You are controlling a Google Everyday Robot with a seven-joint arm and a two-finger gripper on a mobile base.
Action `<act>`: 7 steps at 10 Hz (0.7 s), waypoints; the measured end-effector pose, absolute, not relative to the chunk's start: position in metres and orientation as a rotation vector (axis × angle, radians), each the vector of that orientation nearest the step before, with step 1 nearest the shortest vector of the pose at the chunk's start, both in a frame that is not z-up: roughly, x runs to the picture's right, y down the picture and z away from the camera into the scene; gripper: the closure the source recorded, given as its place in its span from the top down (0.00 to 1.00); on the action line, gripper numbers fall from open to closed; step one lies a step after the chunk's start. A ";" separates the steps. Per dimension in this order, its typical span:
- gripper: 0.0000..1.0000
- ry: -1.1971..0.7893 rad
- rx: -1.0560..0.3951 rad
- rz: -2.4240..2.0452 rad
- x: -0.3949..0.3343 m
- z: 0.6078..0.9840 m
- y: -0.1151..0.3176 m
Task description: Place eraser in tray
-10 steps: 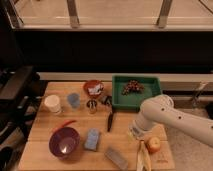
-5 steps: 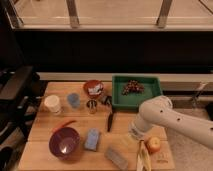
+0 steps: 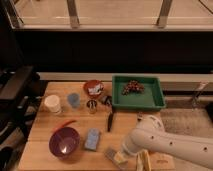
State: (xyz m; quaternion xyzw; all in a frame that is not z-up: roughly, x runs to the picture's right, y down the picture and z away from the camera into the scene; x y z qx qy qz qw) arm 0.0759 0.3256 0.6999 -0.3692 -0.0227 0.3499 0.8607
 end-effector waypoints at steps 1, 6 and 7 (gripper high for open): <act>0.50 -0.049 -0.786 0.727 0.072 0.701 0.335; 0.50 -0.038 -0.813 0.736 0.070 0.709 0.348; 0.50 -0.033 -0.818 0.739 0.070 0.711 0.351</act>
